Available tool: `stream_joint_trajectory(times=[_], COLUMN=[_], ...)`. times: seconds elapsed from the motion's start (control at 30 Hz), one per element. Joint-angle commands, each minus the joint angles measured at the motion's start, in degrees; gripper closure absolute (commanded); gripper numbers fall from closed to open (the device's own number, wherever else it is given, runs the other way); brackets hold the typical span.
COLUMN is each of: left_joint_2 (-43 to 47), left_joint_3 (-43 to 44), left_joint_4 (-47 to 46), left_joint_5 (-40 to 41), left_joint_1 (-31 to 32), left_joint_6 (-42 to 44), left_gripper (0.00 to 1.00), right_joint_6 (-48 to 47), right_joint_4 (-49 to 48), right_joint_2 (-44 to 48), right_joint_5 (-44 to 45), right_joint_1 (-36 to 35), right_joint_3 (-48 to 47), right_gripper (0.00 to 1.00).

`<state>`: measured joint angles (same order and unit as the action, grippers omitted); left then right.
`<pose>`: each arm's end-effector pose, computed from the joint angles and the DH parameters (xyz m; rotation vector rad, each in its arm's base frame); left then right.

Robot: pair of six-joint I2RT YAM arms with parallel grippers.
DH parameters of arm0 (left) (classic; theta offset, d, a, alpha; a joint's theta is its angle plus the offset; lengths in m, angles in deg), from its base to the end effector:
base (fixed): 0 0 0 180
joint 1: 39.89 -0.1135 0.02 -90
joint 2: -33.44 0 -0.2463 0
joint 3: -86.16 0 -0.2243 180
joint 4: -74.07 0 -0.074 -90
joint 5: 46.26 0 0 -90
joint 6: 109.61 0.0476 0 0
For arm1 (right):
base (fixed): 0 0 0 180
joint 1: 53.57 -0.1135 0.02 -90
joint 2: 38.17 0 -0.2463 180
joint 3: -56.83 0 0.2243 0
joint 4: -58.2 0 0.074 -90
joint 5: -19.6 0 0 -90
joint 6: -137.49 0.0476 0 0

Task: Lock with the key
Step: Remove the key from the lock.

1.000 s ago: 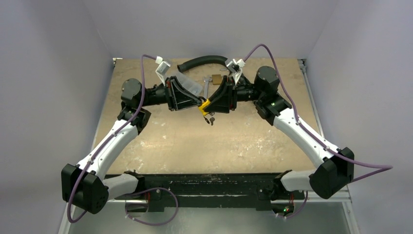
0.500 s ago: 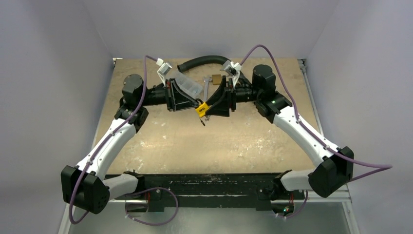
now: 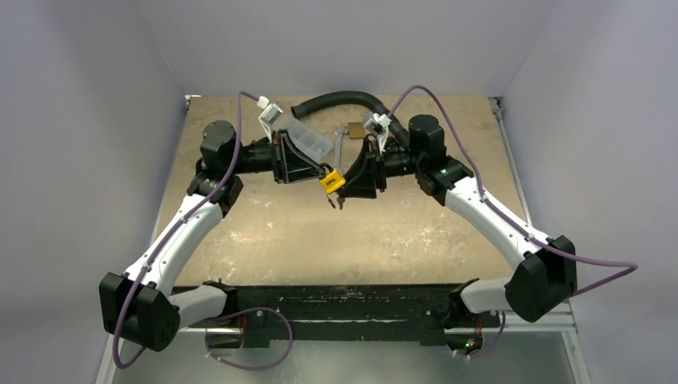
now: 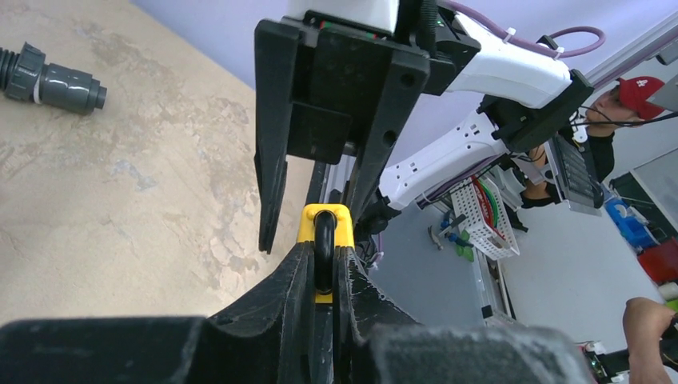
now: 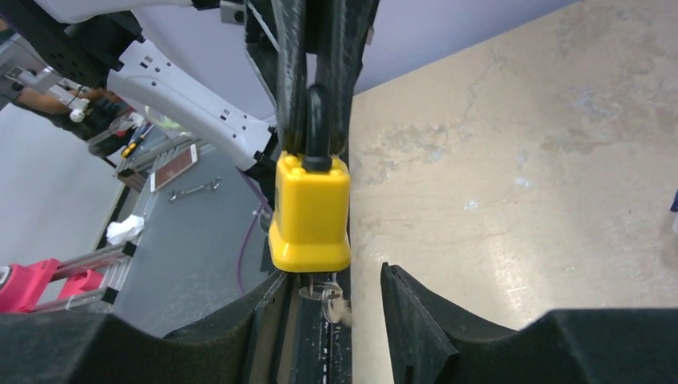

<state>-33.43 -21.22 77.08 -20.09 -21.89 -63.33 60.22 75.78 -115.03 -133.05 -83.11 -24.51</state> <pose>0.2163 -0.1152 0.3670 0.6316 1.7076 -1.6351 0.2236 0.1753 0.3491 -1.0824 1.5929 1.4808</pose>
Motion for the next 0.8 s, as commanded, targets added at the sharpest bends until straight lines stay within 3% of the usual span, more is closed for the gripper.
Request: stream_joint_trajectory(times=[0.0,0.37,0.5,0.77], left_joint_2=[2.01,1.94,1.68,0.55], left_joint_3=[2.54,1.08,1.18,3.64], left_joint_4=[-4.55,-5.86,-5.88,-3.07], left_joint_5=[-0.4,0.28,0.93,2.75], left_joint_1=[-0.64,-0.99,-1.18,-2.79], left_joint_6=[-0.46,-0.96,-1.22,0.74], left_gripper=[1.0,1.0,1.0,1.0], right_joint_6=[2.02,6.8,8.66,8.71], right_joint_4=[-4.74,-11.47,-13.87,-13.78], right_joint_2=[-0.34,1.36,1.61,2.82], right_joint_5=[-2.7,-4.61,-5.21,-4.11], right_joint_1=[0.17,0.19,0.15,0.12], right_joint_3=[1.08,3.11,3.88,5.84], right_gripper=[0.52,0.69,1.0,1.0])
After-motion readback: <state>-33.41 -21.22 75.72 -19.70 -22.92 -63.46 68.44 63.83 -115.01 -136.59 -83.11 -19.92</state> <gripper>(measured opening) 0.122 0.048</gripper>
